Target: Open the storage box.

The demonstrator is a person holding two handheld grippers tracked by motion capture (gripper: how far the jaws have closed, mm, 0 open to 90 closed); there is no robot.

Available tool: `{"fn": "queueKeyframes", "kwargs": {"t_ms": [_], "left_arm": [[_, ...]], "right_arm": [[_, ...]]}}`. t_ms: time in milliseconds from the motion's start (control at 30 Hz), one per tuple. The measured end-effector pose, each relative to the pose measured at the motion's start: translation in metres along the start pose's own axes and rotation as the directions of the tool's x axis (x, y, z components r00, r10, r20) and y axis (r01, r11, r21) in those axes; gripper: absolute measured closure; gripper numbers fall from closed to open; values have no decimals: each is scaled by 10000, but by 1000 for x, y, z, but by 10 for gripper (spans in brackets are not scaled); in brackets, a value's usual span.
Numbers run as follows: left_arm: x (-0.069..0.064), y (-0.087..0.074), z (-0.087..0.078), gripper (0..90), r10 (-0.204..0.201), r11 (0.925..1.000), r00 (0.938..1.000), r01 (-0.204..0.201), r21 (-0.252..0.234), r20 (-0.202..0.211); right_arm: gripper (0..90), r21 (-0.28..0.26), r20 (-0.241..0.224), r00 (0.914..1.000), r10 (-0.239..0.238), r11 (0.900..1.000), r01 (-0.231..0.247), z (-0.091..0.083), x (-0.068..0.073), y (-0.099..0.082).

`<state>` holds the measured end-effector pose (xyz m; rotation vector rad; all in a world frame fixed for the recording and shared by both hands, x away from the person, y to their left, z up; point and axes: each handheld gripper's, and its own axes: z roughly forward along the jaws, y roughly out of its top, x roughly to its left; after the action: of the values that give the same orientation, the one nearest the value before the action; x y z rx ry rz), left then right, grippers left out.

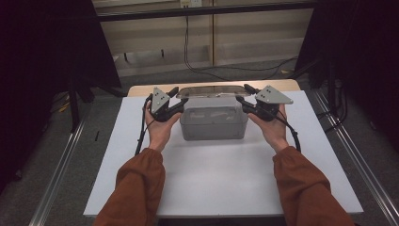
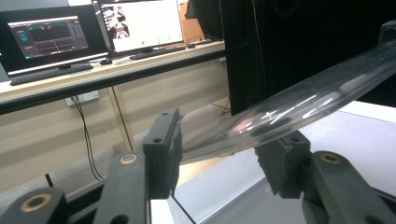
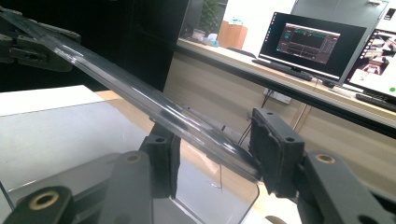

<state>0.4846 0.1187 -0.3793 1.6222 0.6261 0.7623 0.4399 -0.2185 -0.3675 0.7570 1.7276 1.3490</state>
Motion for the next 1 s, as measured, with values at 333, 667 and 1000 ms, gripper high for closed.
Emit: {"fn": "queueKeyframes", "kwargs": {"t_ms": [333, 667, 1000], "left_arm": [[2, 2, 2, 558, -16, 10000, 10000, 16, -45, -83], [6, 3, 5, 570, -22, 10000, 9999, 23, 24, -131], [9, 4, 10, 580, -86, 9999, 9998, 87, 77, -153]], "right_arm": [[521, -20, -62, 10000, 7, 10000, -7, 5, -6, 4], [545, 40, -59, 10000, 40, 10000, -39, 10, -10, -1], [596, 132, 86, 9999, 101, 9999, -102, 13, -18, -6]]}}
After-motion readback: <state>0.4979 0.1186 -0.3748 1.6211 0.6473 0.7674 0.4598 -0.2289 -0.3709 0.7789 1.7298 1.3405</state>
